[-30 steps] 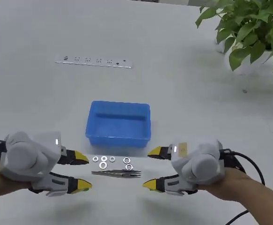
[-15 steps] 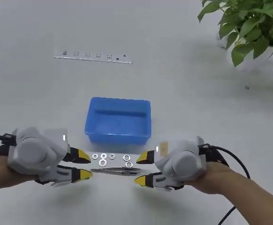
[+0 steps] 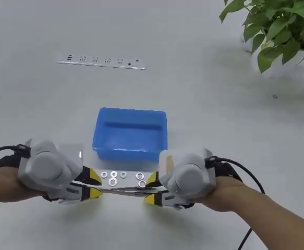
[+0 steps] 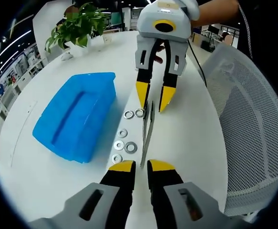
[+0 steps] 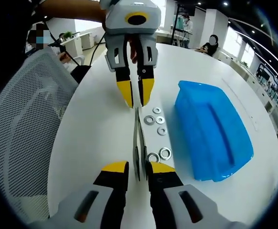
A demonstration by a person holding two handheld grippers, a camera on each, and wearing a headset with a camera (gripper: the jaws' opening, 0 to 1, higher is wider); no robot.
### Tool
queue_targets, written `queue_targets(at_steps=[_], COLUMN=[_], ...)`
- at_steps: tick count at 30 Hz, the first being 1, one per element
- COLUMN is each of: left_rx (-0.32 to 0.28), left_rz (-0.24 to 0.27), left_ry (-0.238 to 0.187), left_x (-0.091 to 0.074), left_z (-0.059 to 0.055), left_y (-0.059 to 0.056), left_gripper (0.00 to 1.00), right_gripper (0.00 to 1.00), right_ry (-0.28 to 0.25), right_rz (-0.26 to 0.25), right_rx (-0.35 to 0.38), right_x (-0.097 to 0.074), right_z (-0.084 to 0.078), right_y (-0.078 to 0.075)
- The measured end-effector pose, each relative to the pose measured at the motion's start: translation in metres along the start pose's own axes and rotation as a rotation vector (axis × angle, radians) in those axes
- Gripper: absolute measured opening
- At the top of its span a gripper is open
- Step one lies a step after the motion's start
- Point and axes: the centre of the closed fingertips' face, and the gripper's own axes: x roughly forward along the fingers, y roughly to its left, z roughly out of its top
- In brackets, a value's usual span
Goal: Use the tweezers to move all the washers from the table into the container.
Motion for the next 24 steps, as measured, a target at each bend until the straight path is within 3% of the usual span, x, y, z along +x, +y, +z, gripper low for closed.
queue_targets(at_steps=[12,24], left_rx=[0.021,0.041], left_rz=[-0.033,-0.052], left_ry=[0.019,0.028], left_x=[0.011,0.012], left_z=[-0.001,-0.001], left_y=[0.0,-0.002], left_gripper=[0.11,0.06], right_gripper=[0.15,0.12], right_ry=[-0.003,0.0], right_rz=[0.003,0.003], right_rx=[0.009,0.009], right_x=[0.005,0.004], right_z=[0.002,0.001], right_y=[-0.003,-0.002])
